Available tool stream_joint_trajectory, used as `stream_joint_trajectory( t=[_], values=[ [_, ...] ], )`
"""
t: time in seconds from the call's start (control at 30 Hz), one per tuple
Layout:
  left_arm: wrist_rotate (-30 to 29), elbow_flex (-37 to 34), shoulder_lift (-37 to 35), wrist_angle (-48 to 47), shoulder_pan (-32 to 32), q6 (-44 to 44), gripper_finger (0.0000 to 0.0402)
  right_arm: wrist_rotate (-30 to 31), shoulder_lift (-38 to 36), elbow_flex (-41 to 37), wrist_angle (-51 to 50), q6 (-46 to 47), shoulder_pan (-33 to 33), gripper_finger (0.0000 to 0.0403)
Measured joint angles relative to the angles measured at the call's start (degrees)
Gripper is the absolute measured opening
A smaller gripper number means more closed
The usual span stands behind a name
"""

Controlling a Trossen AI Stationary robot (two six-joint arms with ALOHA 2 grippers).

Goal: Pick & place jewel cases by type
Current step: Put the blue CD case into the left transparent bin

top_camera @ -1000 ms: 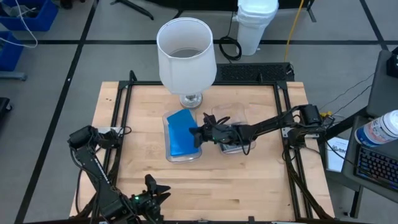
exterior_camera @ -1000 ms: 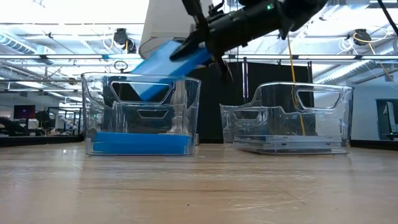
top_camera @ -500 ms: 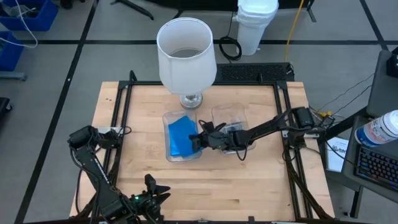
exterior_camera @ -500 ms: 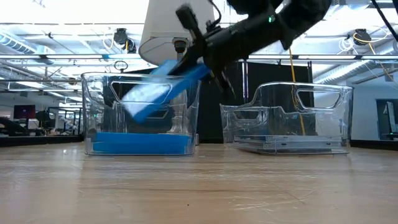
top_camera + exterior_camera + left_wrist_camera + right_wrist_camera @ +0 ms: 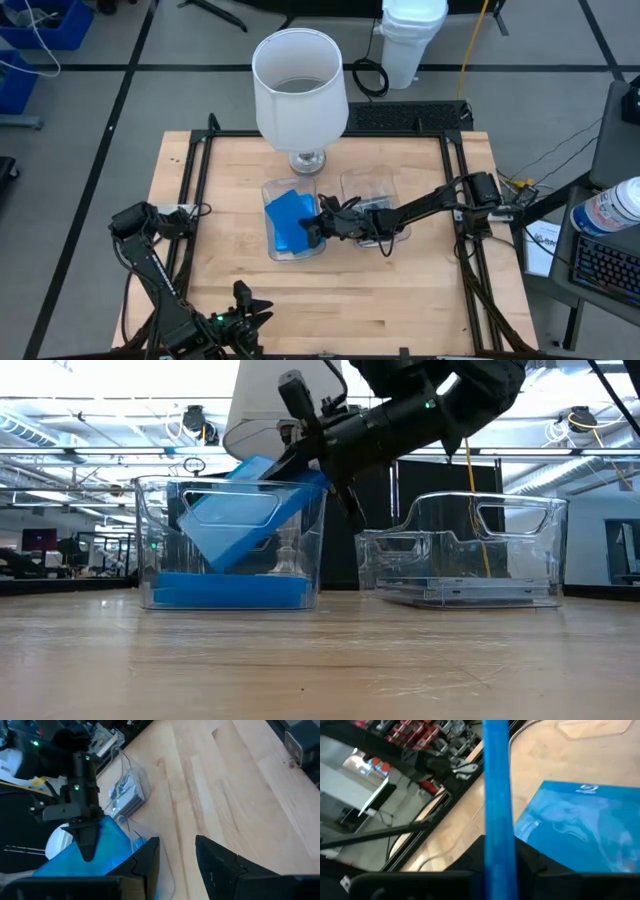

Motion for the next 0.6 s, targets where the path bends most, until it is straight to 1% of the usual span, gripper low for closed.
stream_joint_trajectory(
  t=[0.13,0.33,0.5,0.6],
  values=[
    [0.7,0.0,0.0,0.0,0.0,0.0,0.0132,-0.6,-0.1,0.0,-0.1,-0.8,0.2,0.0095],
    [0.5,0.0,0.0,0.0,0.0,0.2,0.0132,-0.6,0.0,0.0,-0.4,0.8,0.1,0.0174],
    [0.6,0.0,0.0,0.0,0.0,-0.2,0.0132,-0.7,0.0,0.0,0.3,0.5,0.1,0.0215],
    [1.7,0.0,0.0,0.0,0.0,-0.7,0.0132,-1.6,0.0,0.0,1.6,-3.2,0.1,0.0229]
  ],
)
